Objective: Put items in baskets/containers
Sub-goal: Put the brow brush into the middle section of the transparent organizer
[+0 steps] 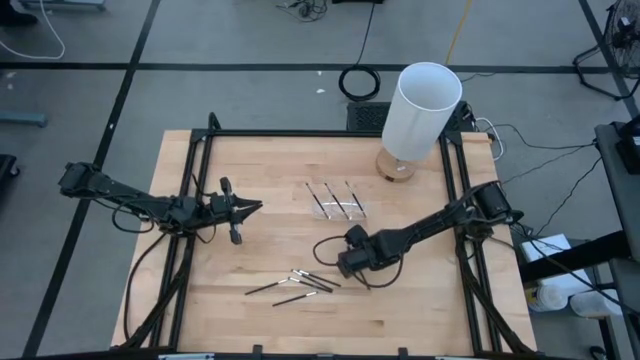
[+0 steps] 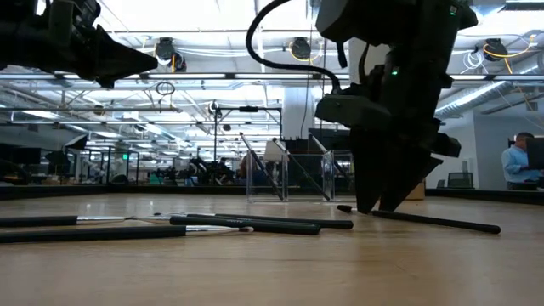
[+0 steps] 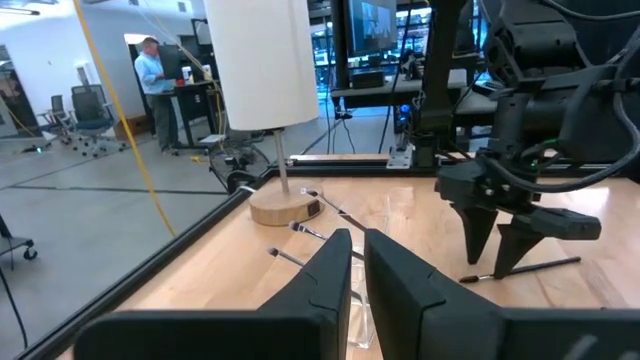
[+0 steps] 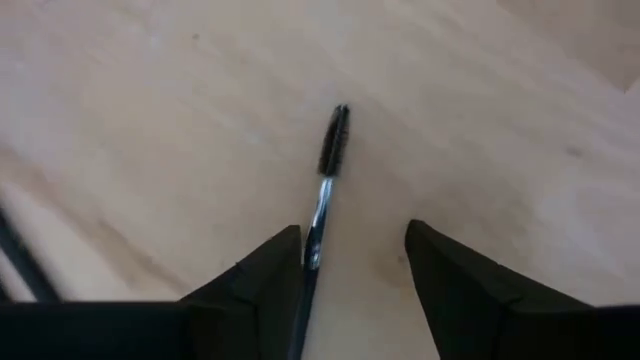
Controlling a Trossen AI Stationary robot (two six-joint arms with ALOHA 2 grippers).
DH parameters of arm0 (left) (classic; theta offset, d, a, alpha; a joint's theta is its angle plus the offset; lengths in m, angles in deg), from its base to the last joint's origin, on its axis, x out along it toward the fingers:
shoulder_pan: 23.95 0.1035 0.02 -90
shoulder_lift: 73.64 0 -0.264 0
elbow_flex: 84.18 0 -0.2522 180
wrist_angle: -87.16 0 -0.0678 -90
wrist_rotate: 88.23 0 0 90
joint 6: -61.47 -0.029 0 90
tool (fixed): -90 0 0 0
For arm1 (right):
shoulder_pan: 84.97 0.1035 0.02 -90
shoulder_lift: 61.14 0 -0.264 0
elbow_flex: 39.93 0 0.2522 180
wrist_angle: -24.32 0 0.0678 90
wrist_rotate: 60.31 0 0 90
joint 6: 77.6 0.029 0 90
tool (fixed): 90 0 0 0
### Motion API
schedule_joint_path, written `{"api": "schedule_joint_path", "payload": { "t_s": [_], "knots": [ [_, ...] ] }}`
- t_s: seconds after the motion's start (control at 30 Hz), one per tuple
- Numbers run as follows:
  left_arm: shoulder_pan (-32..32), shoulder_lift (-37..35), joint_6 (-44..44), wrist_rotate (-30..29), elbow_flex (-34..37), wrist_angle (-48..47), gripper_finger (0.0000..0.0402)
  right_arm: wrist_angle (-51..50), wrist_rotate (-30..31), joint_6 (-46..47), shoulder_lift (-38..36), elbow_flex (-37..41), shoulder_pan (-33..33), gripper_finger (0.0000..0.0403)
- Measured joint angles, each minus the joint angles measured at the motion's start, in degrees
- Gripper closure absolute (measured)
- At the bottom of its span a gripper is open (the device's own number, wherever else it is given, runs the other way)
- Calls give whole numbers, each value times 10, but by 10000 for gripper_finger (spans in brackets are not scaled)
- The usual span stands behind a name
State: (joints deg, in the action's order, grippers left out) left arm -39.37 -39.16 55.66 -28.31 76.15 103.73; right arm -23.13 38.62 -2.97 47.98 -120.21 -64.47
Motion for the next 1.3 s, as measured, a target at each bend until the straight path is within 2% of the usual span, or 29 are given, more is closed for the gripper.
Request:
{"api": "schedule_joint_path", "payload": {
  "t_s": [0.13,0.33,0.5,0.73,0.93,1.2,1.3],
  "knots": [
    [0,0,1,0,0,0,360,-10,-23,-23,0,0,9,237],
    [0,0,-3,0,0,0,360,-90,-90,-49,2,-1,14,243],
    [0,0,2,0,0,0,360,-116,-69,-97,2,0,14,244],
    [0,0,3,0,0,-1,360,-211,-45,-130,2,0,8,253],
    [0,0,1,-1,0,-1,360,-205,-41,-191,1,0,-4,290],
    [0,0,15,0,0,-1,360,-128,-73,-252,0,20,-12,390],
    [-1,0,18,6,0,-2,360,-107,-82,-254,-2,47,-12,393]
  ]
}}
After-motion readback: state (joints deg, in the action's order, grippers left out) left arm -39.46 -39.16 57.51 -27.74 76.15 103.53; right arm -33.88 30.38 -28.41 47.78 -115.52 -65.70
